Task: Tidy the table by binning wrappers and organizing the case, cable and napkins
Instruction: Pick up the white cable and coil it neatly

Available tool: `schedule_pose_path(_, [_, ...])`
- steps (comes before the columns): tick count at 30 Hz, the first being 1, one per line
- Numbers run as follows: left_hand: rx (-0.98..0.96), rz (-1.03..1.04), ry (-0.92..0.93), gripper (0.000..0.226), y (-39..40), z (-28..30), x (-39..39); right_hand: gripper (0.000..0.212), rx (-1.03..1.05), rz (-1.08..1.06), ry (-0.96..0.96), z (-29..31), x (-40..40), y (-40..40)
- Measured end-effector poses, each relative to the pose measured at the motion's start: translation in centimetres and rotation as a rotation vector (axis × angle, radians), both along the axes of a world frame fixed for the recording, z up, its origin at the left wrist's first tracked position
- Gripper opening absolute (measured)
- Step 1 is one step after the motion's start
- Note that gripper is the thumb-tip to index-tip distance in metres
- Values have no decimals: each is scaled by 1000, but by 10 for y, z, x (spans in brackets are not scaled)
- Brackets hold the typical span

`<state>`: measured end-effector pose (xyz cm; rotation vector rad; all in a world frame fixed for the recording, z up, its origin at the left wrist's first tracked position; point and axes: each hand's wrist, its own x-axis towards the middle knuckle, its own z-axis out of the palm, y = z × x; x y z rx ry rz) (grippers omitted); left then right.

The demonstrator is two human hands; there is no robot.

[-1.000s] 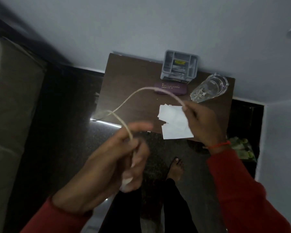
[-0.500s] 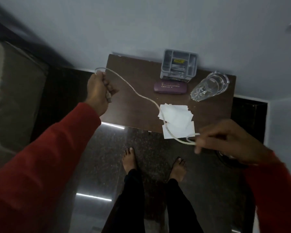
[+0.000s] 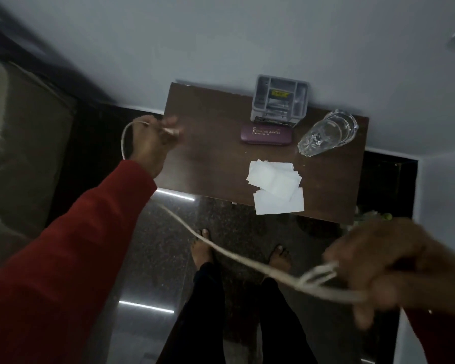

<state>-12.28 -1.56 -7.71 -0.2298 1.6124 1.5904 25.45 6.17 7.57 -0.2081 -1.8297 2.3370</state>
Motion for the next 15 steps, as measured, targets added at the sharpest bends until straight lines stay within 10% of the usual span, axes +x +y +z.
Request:
schedule_pose_path(9, [-346, -1105, -165, 36, -38, 4, 56, 31, 530, -1057, -480, -24, -17, 44])
schedule_pose_path(15, [300, -1343, -1057, 70, -49, 73, 109, 31, 635, -1190, -578, -76, -22, 76])
